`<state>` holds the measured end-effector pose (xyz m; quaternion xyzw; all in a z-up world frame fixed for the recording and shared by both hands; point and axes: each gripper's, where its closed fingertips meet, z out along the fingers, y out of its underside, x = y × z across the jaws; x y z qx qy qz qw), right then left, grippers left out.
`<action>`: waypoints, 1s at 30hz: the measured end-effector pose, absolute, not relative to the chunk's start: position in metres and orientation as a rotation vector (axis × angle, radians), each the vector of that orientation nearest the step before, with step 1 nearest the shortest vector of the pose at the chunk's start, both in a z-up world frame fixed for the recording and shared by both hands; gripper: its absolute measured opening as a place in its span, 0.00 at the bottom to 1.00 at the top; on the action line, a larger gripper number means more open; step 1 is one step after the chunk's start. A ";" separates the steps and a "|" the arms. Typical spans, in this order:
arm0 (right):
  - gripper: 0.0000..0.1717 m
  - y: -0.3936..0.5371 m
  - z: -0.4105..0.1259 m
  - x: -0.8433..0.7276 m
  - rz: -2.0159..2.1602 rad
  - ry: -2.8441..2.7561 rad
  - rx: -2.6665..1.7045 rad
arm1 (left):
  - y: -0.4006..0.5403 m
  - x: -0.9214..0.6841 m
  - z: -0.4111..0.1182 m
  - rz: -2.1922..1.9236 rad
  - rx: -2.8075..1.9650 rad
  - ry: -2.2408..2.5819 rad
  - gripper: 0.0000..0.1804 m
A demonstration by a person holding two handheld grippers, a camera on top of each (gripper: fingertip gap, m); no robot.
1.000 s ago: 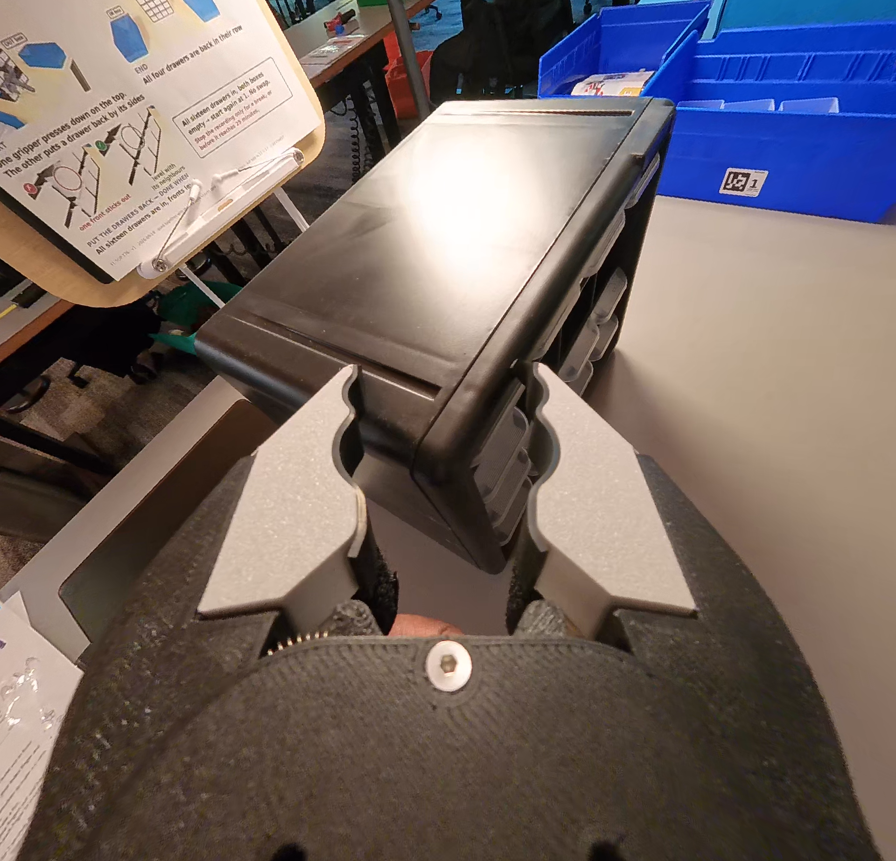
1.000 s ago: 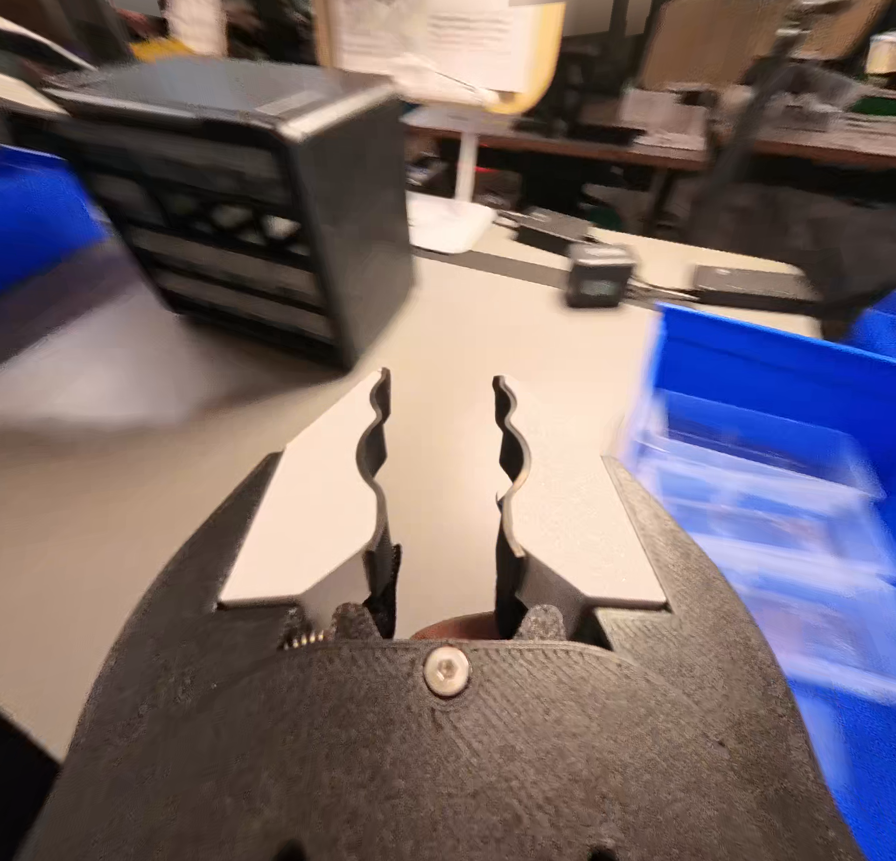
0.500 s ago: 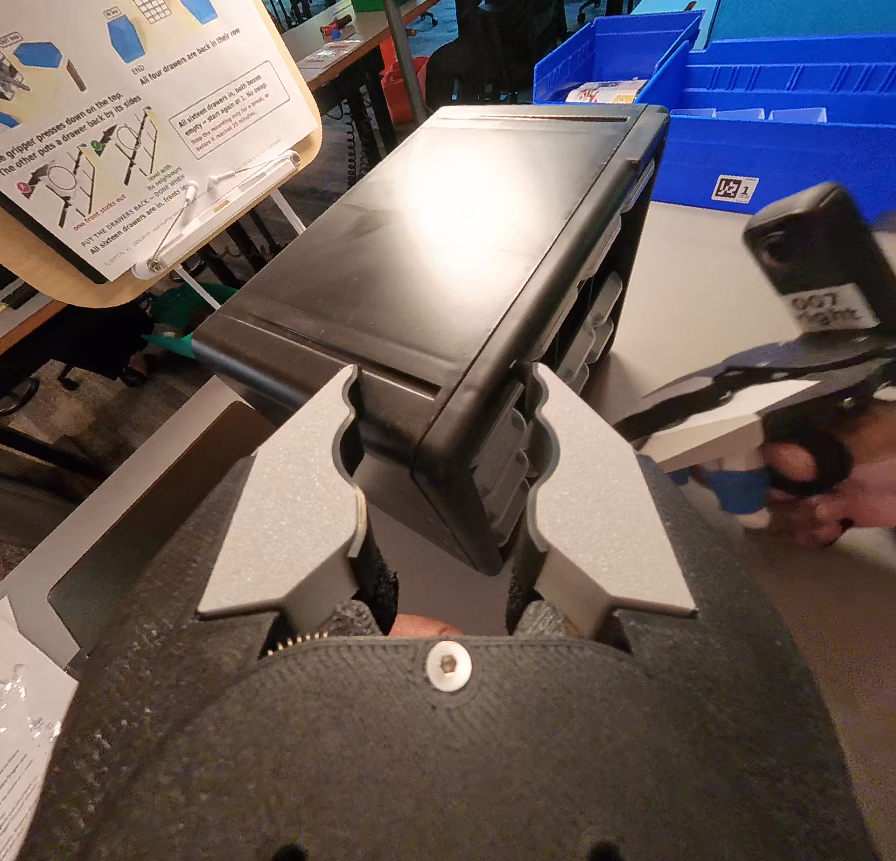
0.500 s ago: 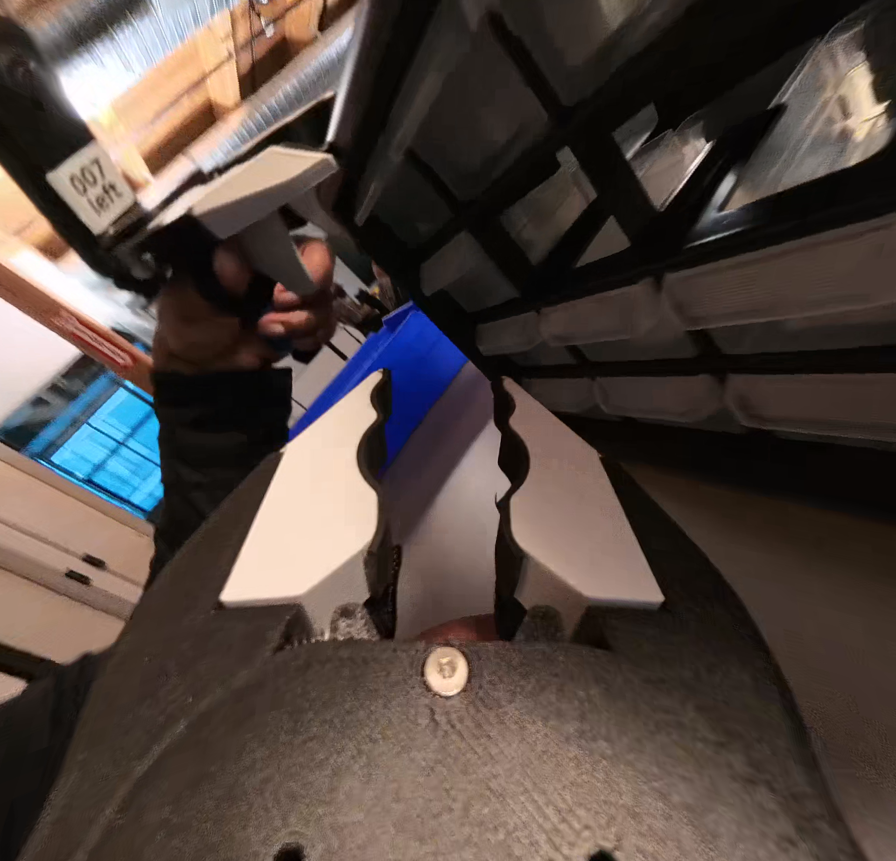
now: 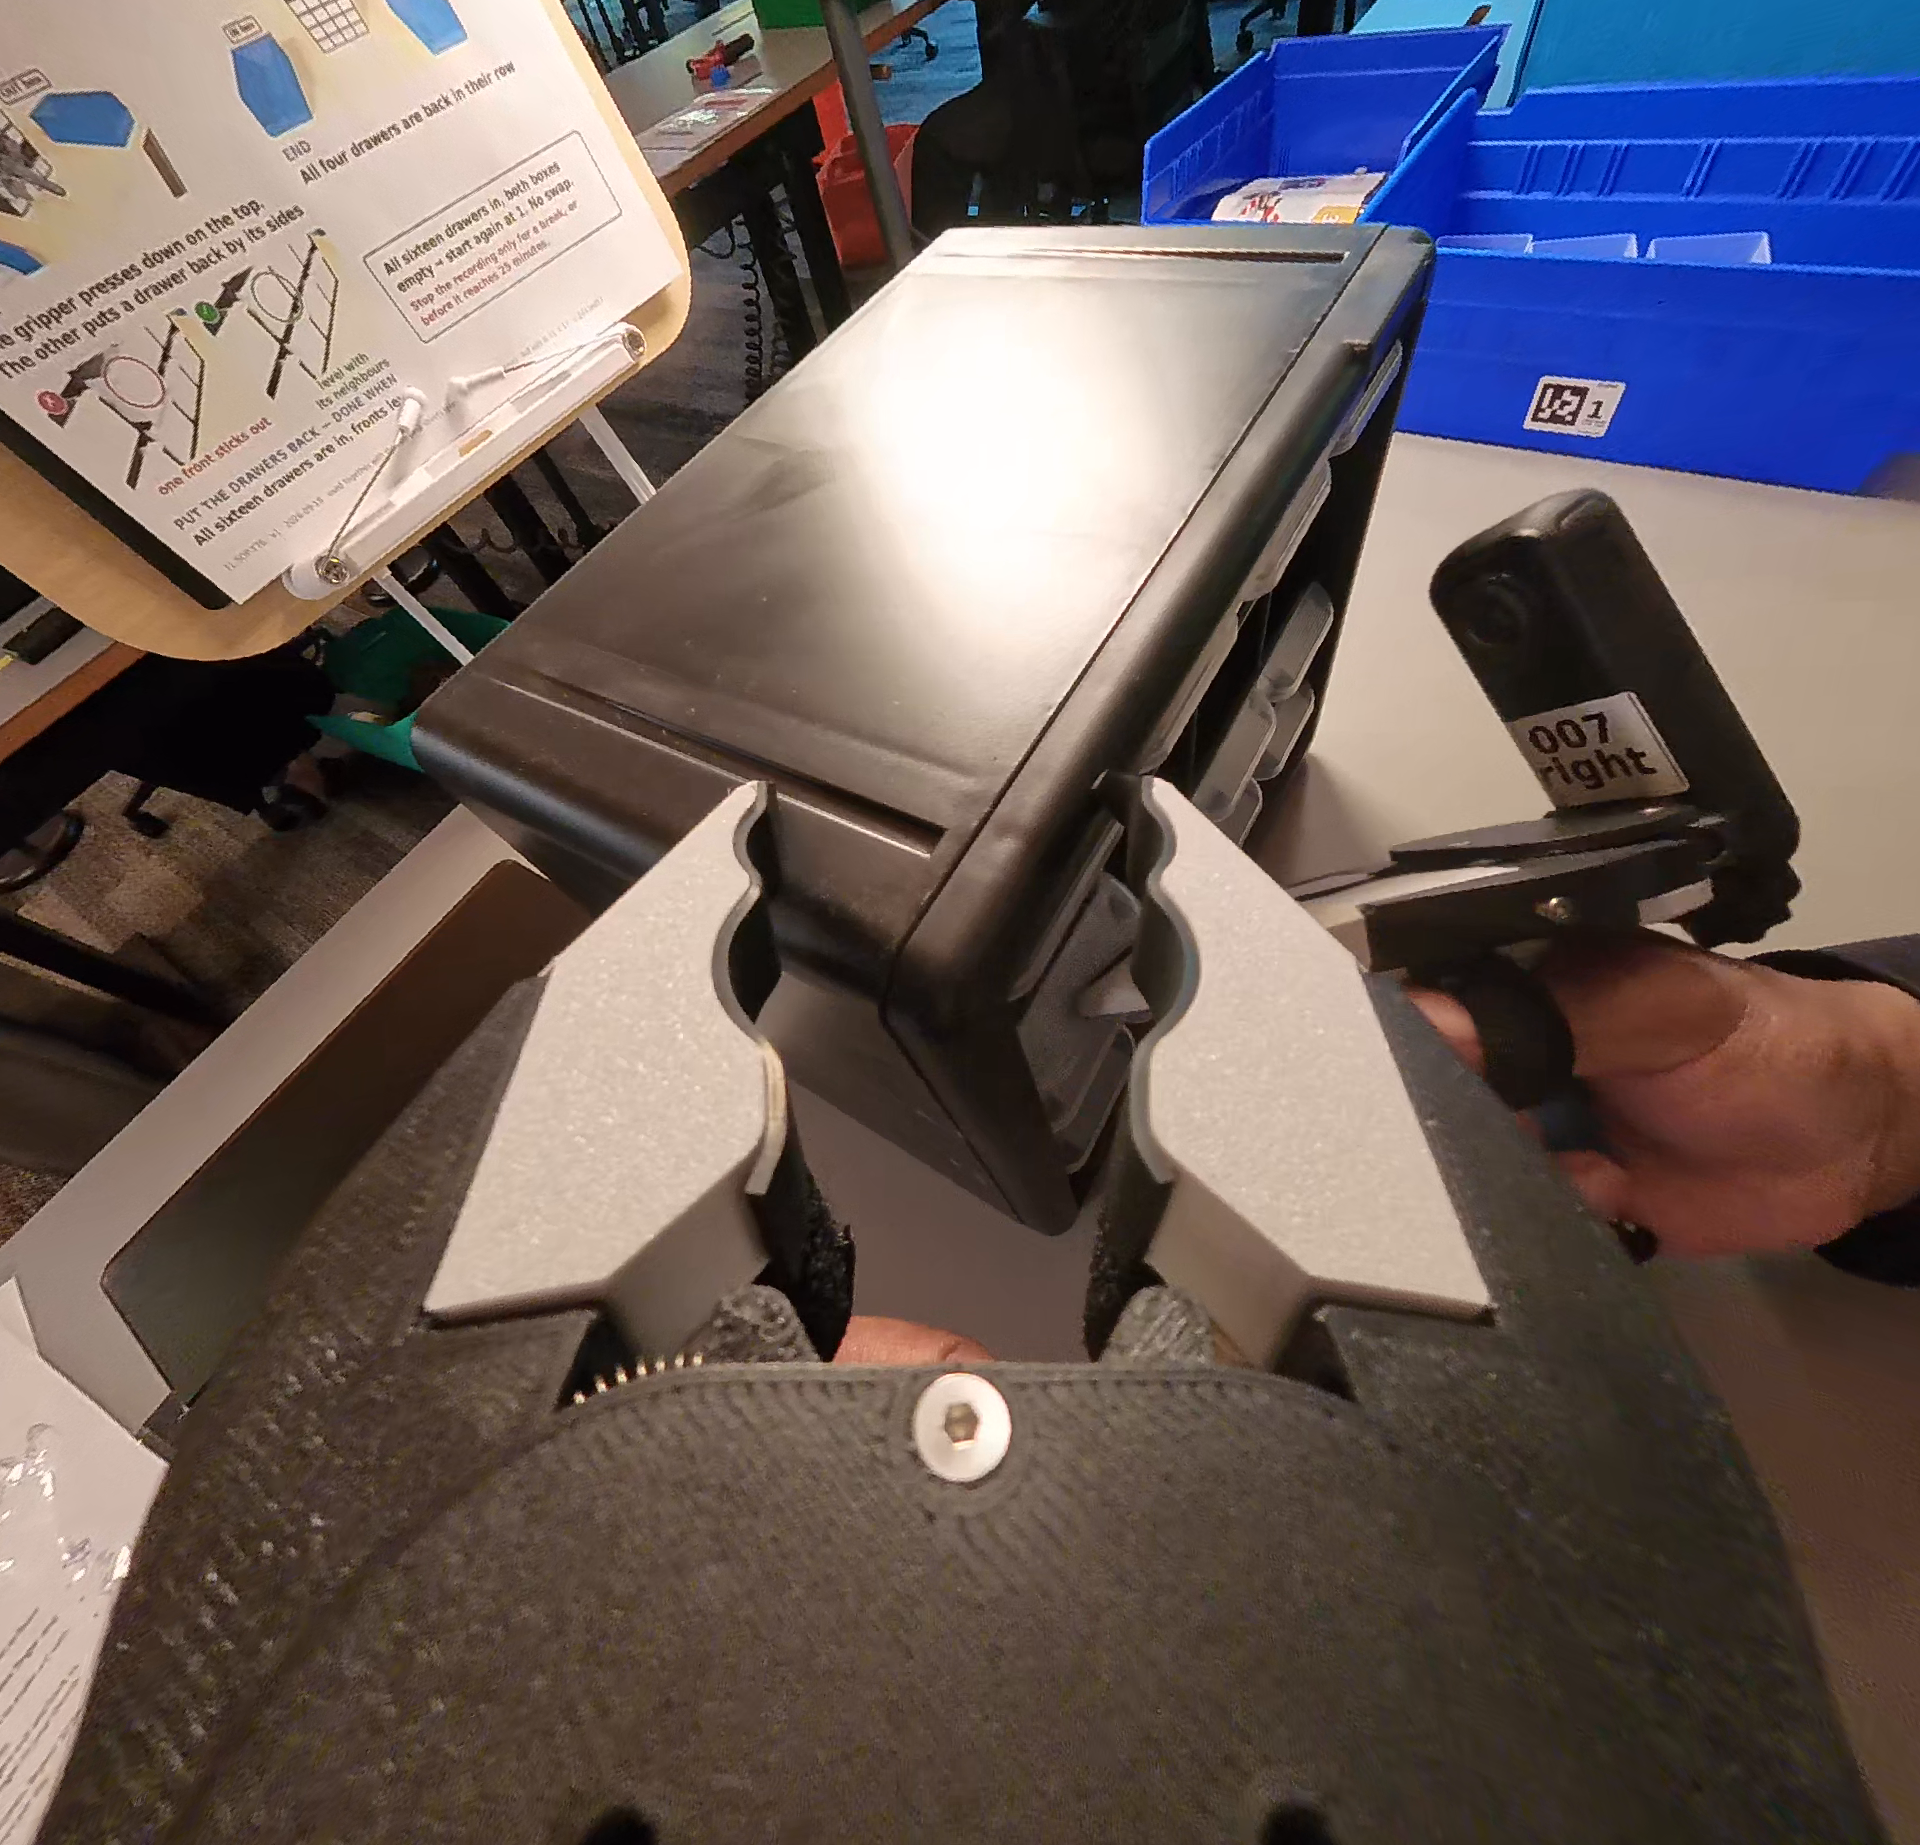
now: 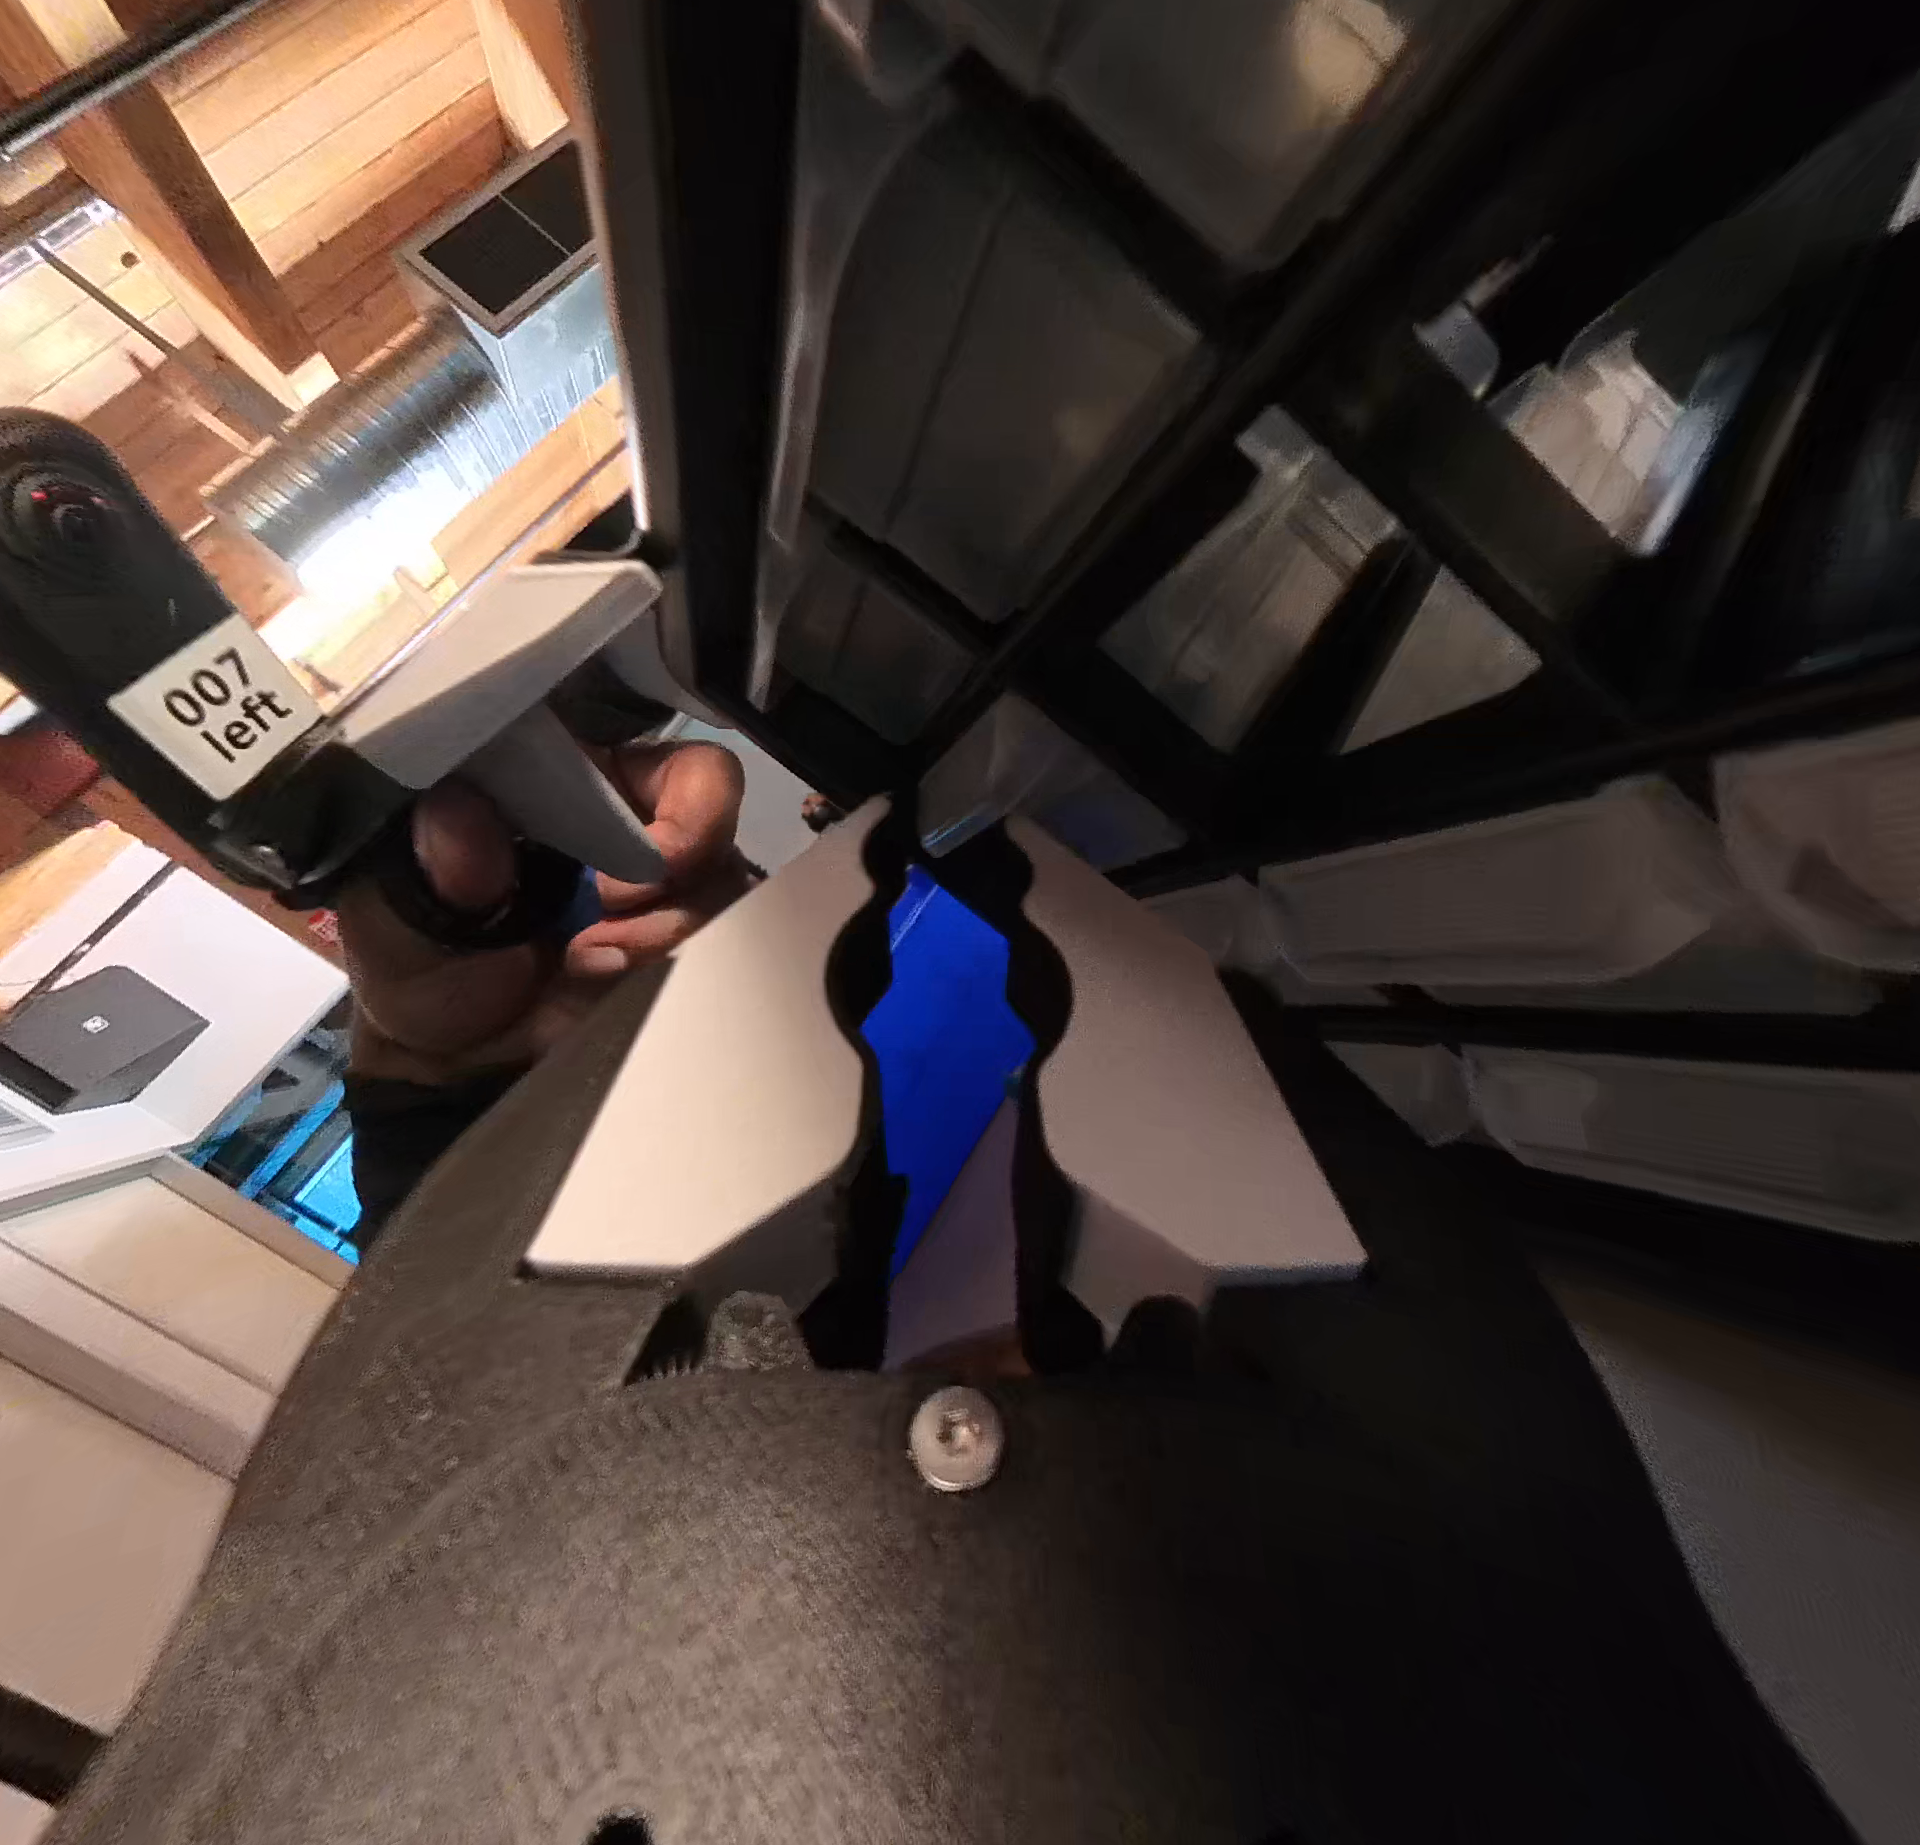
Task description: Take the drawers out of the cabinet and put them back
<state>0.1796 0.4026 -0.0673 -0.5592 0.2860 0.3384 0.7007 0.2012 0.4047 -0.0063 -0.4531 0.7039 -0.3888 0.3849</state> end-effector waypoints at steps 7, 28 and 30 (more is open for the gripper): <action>0.03 0.374 -0.068 0.148 0.878 0.595 -1.195 | 0.405 0.201 -0.006 -0.993 -1.153 1.795 0.37; 0.02 0.232 -0.128 0.094 0.897 0.777 -1.399 | 0.404 0.201 -0.007 -0.973 -1.154 1.793 0.37; 0.06 0.221 -0.149 0.088 0.873 0.833 -1.528 | 0.404 0.202 -0.007 -0.971 -1.152 1.792 0.37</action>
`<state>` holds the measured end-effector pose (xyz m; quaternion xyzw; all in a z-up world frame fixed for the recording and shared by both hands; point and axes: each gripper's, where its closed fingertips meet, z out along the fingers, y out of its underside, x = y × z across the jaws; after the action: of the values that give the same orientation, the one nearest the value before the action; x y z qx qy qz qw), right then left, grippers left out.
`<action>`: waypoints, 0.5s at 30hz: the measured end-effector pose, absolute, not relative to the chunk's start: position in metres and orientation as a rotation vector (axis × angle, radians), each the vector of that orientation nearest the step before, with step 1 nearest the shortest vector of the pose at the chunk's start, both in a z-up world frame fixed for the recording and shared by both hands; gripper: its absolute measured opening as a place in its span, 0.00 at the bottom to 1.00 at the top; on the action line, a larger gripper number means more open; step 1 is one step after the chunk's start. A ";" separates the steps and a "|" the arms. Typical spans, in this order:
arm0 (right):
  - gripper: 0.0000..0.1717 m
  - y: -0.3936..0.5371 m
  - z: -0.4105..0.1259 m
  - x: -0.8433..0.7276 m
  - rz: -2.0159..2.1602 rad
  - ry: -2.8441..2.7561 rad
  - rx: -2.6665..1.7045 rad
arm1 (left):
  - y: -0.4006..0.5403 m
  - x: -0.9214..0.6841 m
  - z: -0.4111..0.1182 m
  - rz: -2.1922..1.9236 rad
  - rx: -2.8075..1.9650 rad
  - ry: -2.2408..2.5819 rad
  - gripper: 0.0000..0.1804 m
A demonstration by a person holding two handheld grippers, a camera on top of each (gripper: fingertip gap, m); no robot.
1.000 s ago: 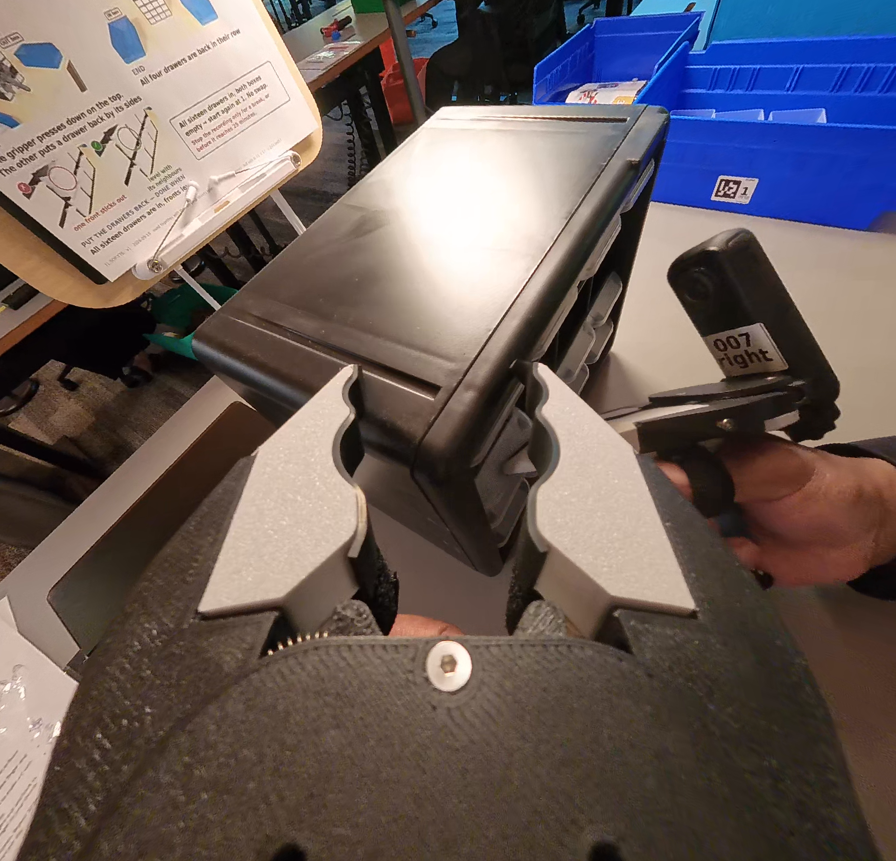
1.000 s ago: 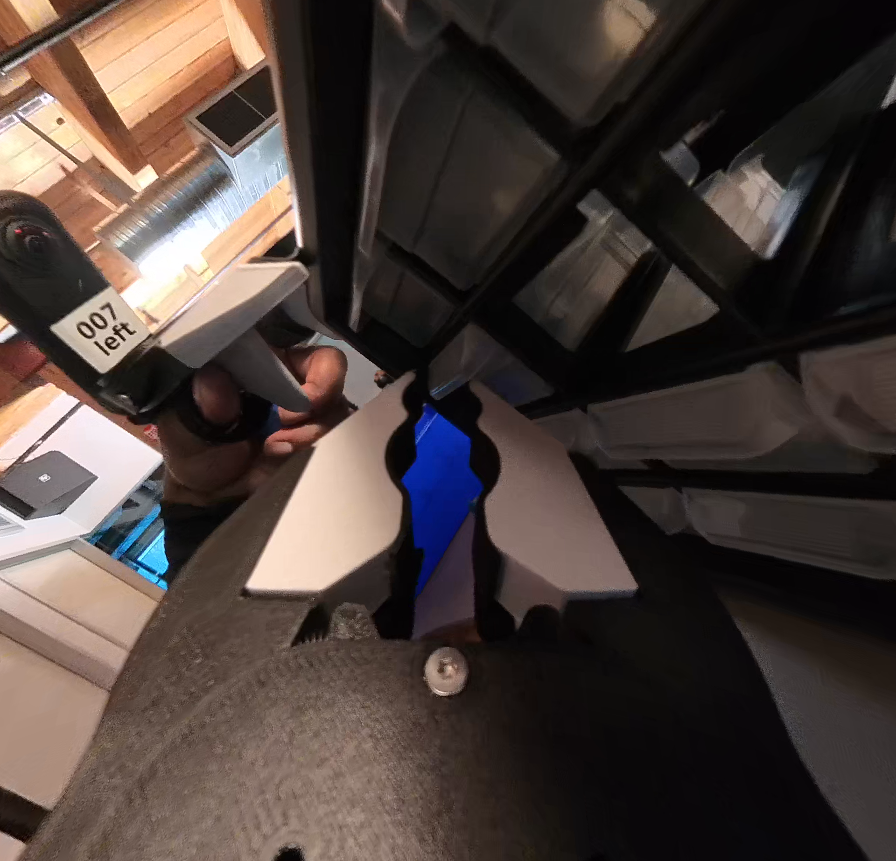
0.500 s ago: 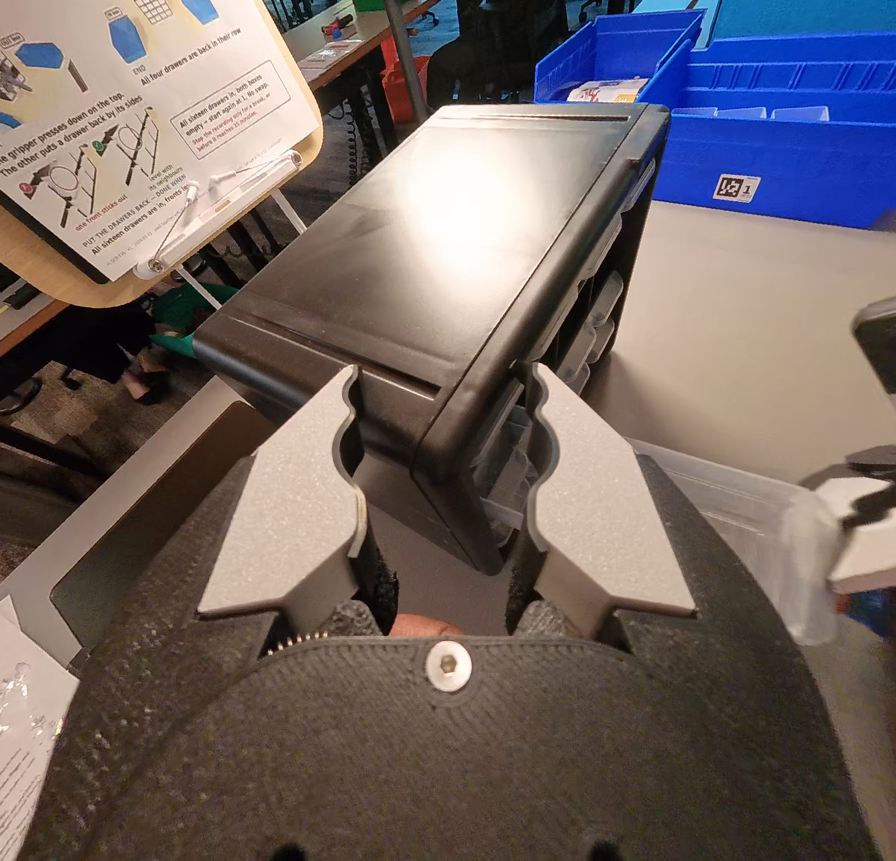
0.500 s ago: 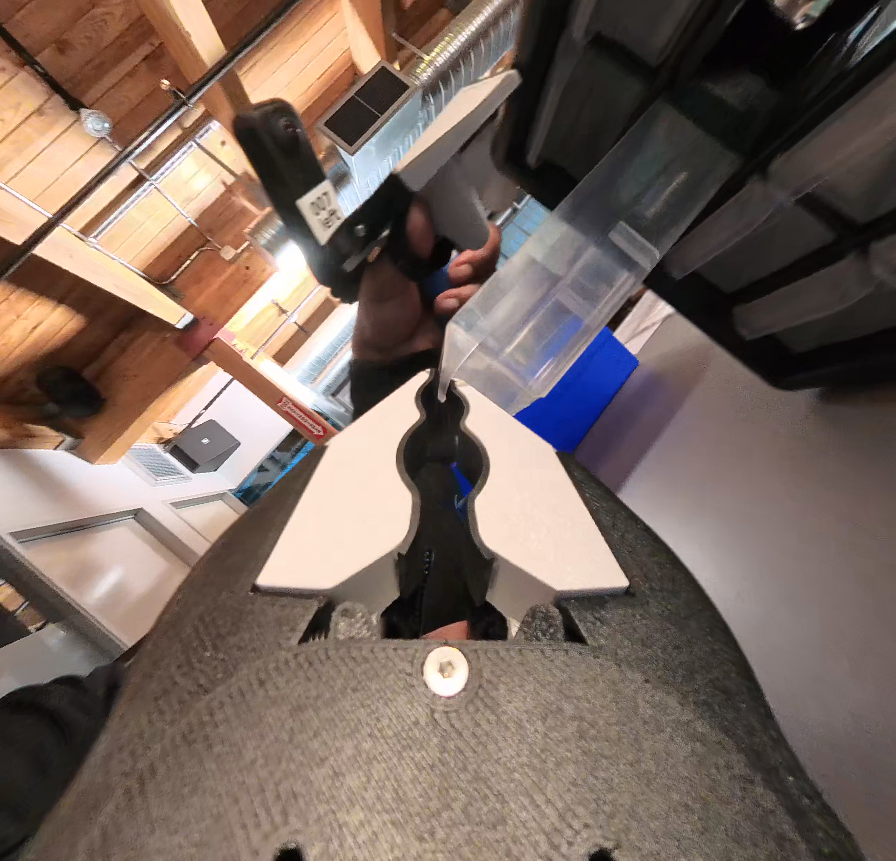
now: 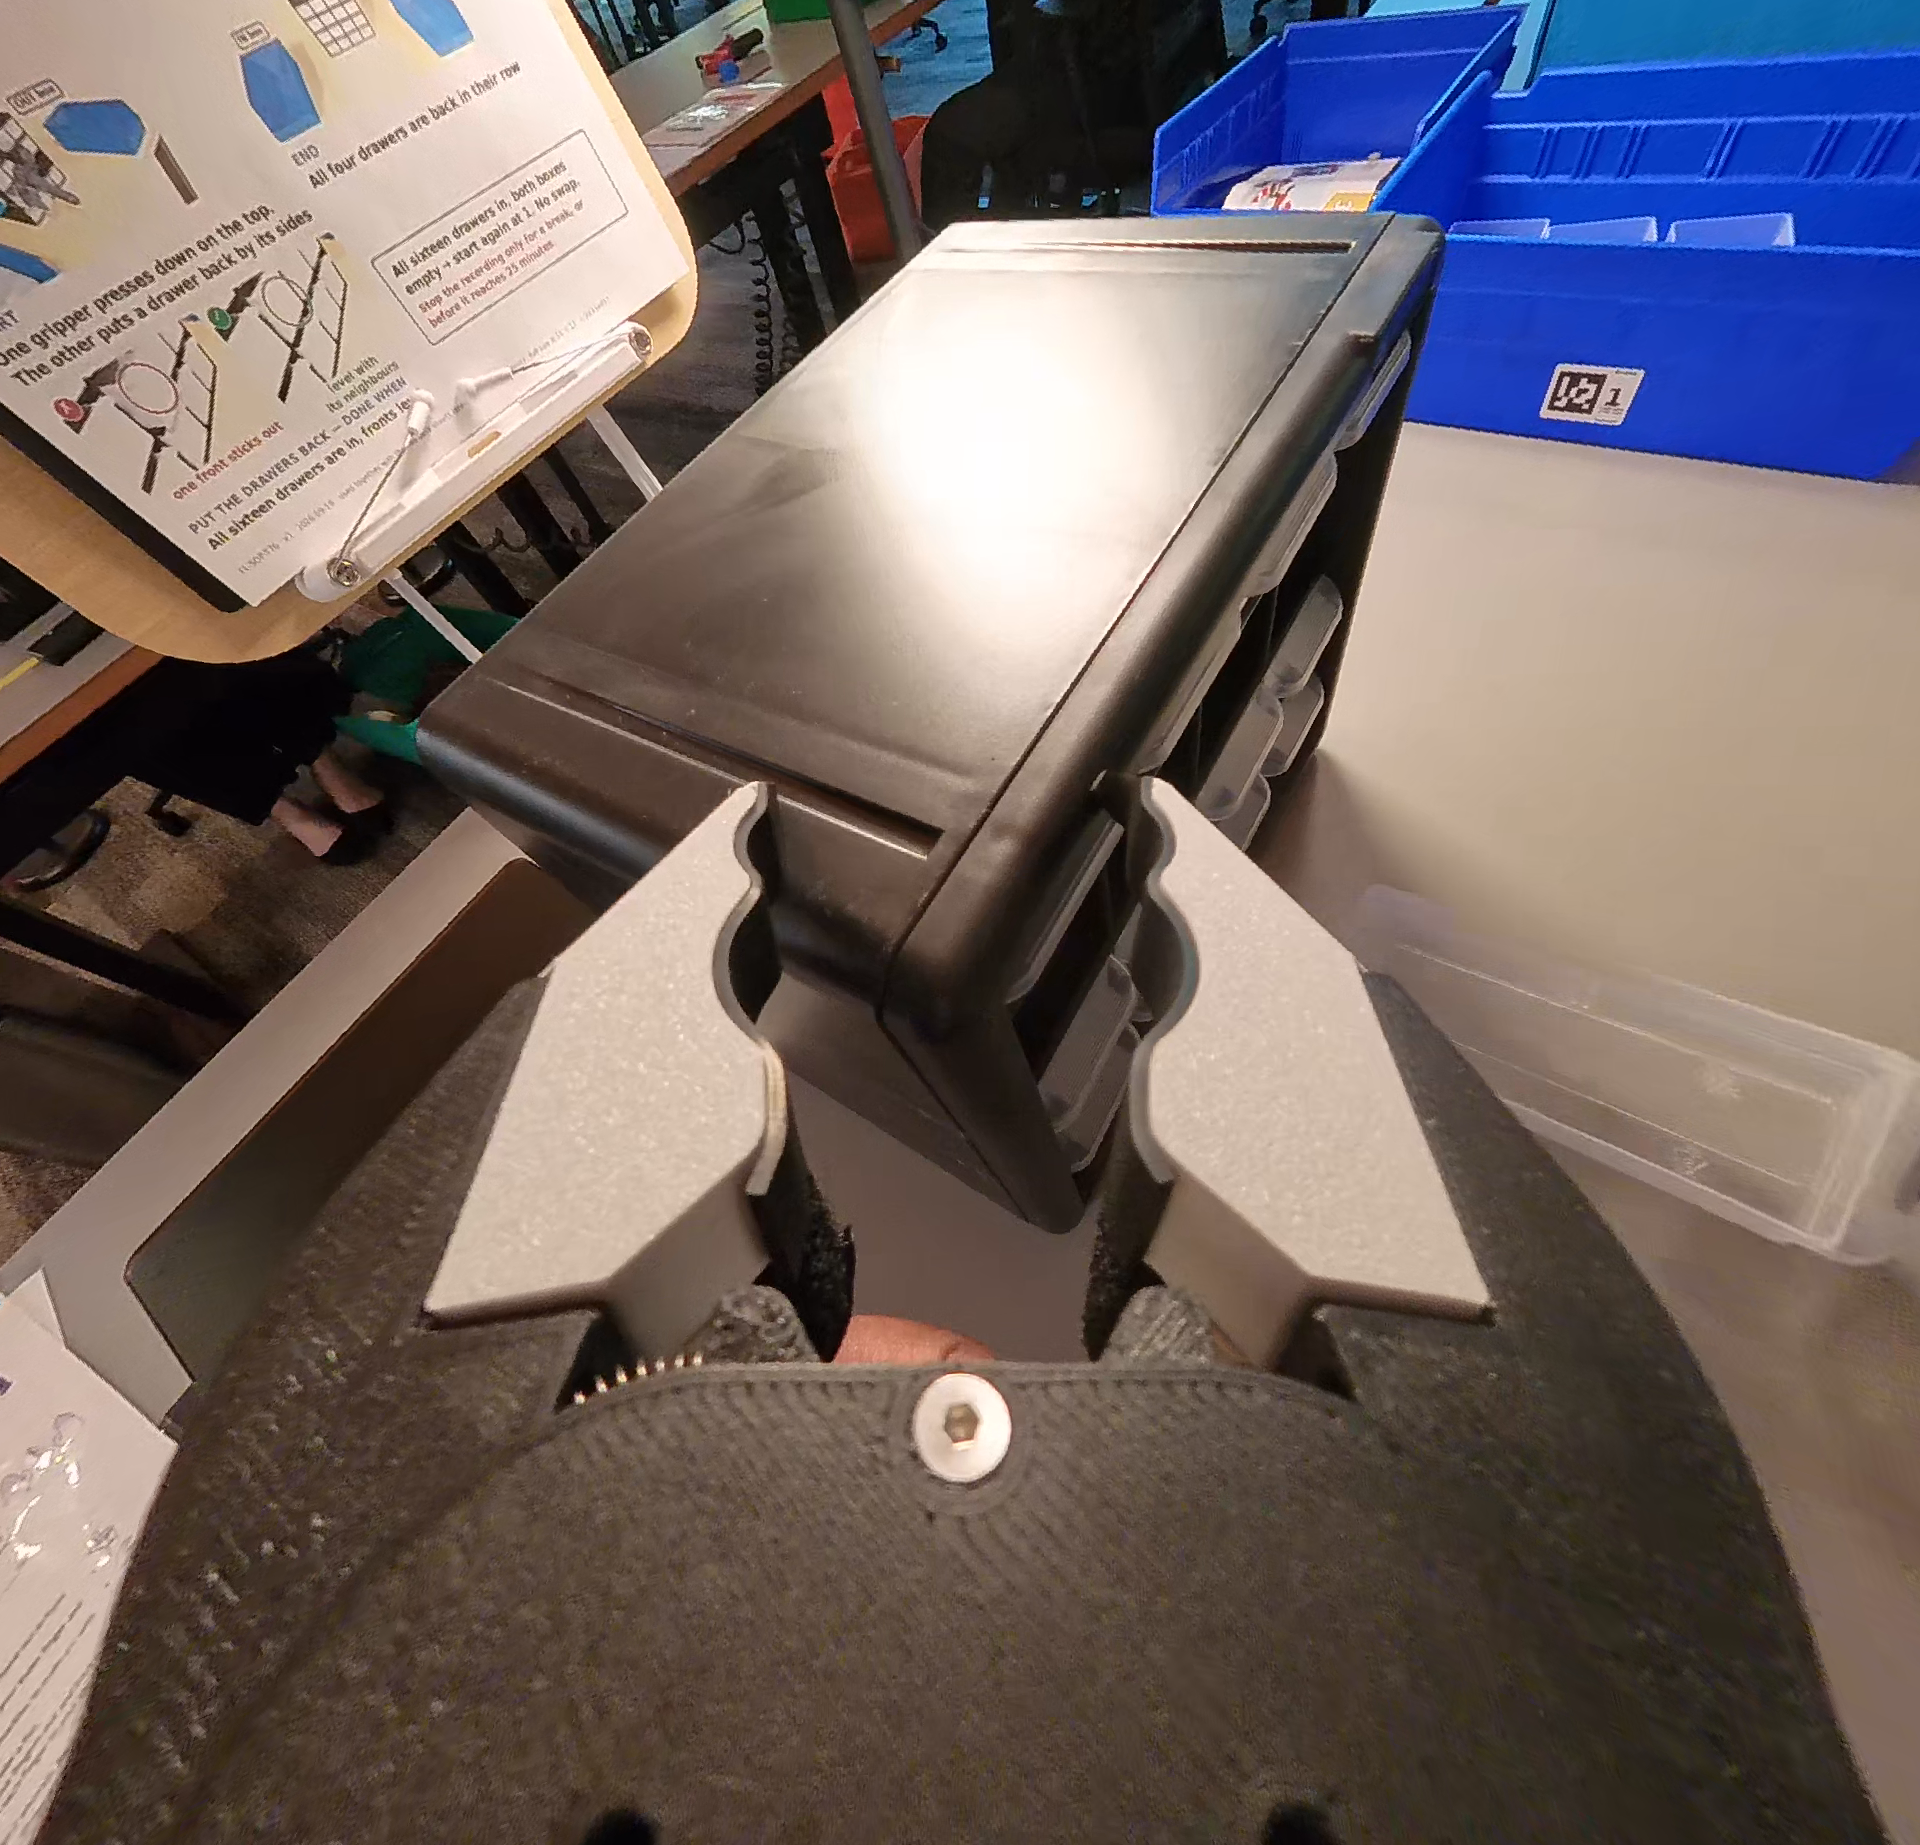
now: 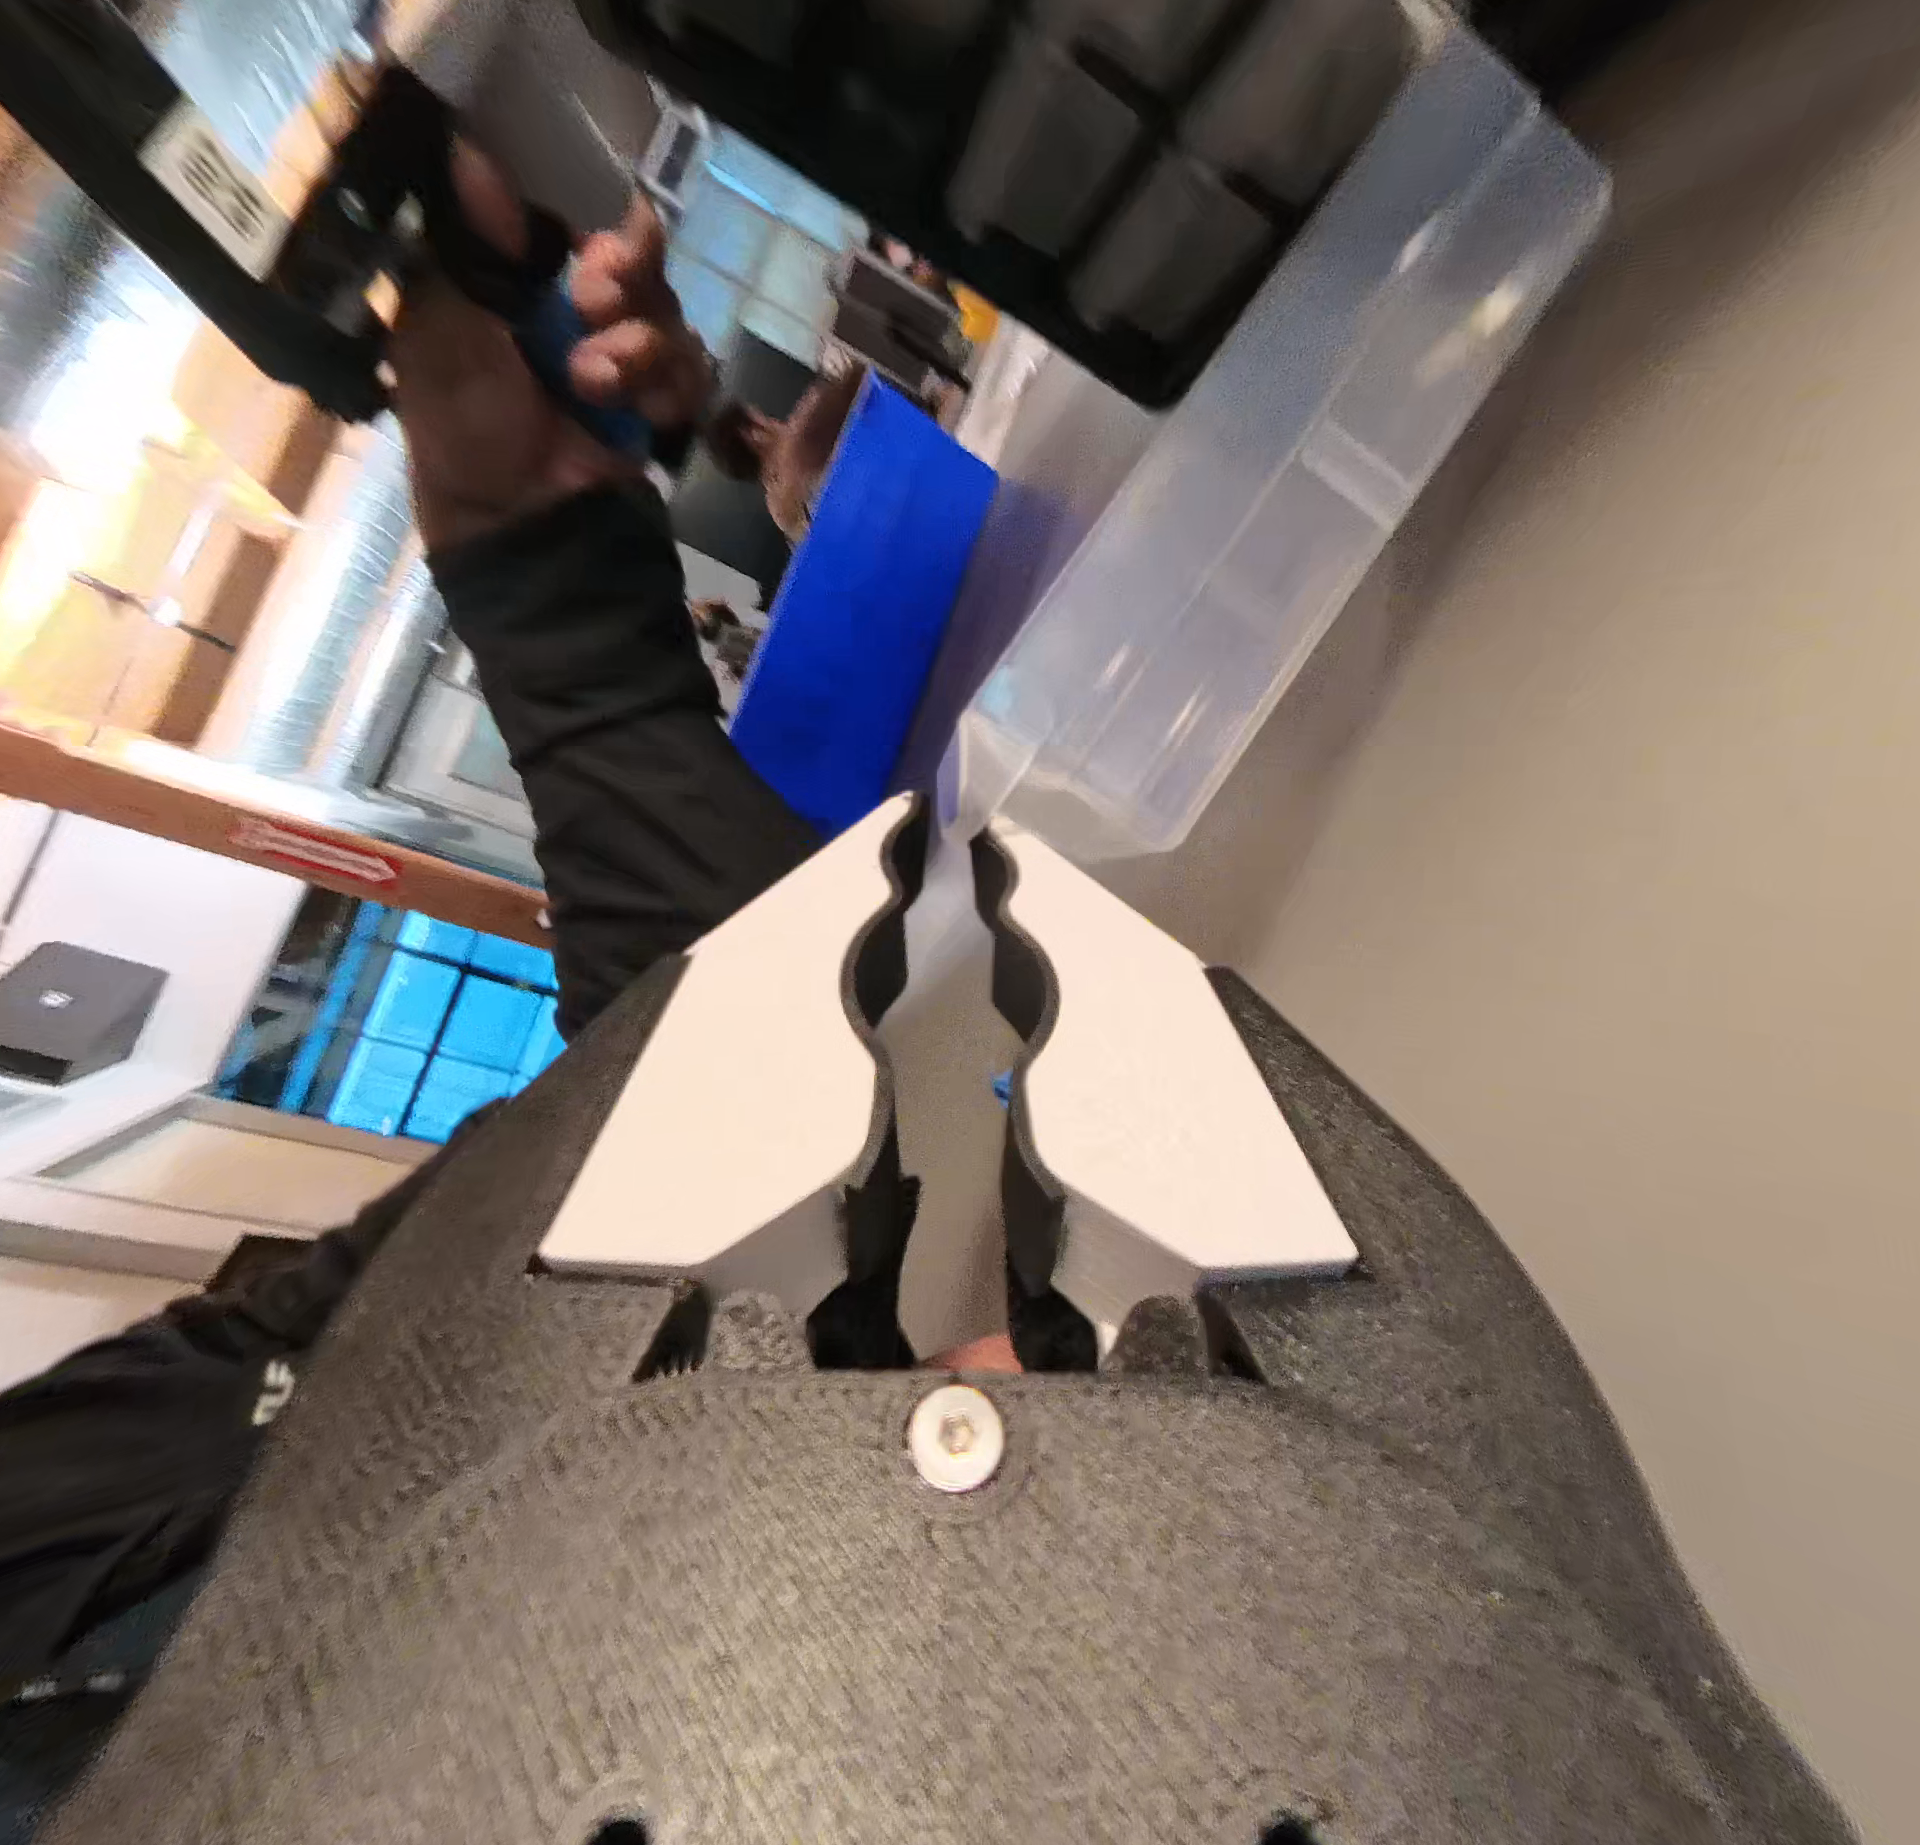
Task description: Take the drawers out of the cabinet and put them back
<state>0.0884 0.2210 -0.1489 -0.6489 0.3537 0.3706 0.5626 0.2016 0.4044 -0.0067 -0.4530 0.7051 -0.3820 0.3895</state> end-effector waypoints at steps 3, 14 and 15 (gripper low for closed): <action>0.17 0.204 -0.170 0.074 0.787 0.803 -1.738 | 0.404 0.202 -0.007 -0.968 -1.151 1.791 0.37; 0.20 0.167 -0.164 0.057 0.278 0.074 -2.048 | 0.404 0.202 -0.007 -0.964 -1.151 1.793 0.37; 0.20 0.169 -0.160 0.063 0.141 -0.045 -2.050 | 0.404 0.202 -0.007 -0.962 -1.151 1.793 0.37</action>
<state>0.0635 0.1692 -0.1603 -0.8539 -0.0188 0.0586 0.5168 0.2016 0.4042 -0.0068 -0.4531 0.7058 -0.3786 0.3914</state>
